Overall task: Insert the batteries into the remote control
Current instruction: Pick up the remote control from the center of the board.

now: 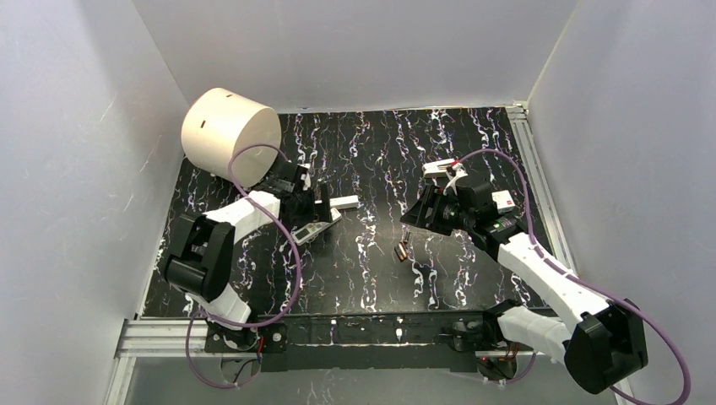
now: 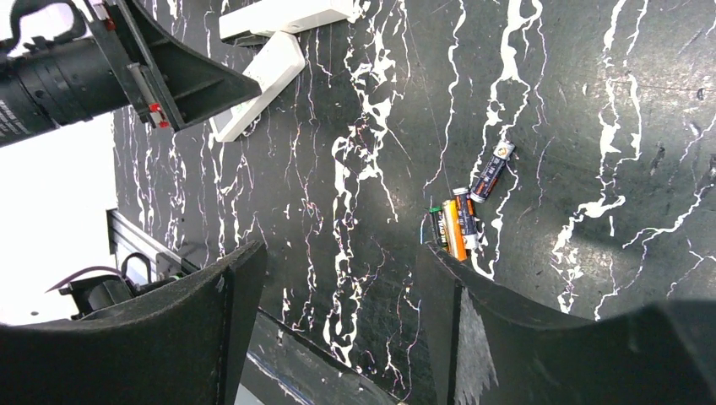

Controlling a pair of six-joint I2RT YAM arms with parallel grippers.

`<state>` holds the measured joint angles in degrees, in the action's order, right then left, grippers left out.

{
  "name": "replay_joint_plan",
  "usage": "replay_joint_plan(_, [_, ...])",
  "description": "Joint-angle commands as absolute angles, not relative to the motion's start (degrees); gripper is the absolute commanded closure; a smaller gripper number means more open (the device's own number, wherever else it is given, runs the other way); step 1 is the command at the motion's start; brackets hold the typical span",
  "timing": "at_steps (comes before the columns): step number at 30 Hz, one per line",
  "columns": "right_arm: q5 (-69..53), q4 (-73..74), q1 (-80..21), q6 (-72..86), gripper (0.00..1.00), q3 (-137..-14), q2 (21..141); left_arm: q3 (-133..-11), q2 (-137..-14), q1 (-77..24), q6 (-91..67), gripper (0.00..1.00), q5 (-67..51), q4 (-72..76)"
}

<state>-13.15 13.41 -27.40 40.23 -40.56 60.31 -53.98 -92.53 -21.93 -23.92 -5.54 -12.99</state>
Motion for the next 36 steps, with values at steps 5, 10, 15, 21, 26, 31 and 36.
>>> replay_joint_plan(5, [-11.8,13.2,-27.6,38.9,0.25,-39.9,59.2,-46.6,-85.8,-26.1,-24.0,0.01,-6.0,-7.7])
replay_joint_plan(10, [-12.0,12.8,-27.7,39.3,0.26,-39.6,60.7,-47.1,-86.0,-31.1,-22.9,0.03,6.3,-12.3])
replay_joint_plan(15, [-11.4,13.4,-27.6,39.3,0.26,-39.6,60.3,-50.4,-90.1,-34.4,-21.8,0.16,12.6,-17.8])
replay_joint_plan(21, [-10.7,14.0,-27.6,39.9,0.25,-39.1,59.2,-52.0,-92.9,-36.9,-20.8,0.37,16.2,-19.1])
replay_joint_plan(26, [-9.7,15.2,-27.6,40.4,0.25,-39.0,57.9,-52.4,-95.7,-38.5,-19.7,0.51,17.0,-19.1])
replay_joint_plan(31, [-9.7,15.5,-27.6,41.1,0.25,-39.0,57.5,-55.3,-98.3,-38.8,-18.6,0.9,13.3,-21.1])
replay_joint_plan(36, [-12.2,14.0,-27.6,41.5,0.25,-39.0,58.3,-58.5,-93.4,-38.8,-16.6,1.0,2.8,-26.3])
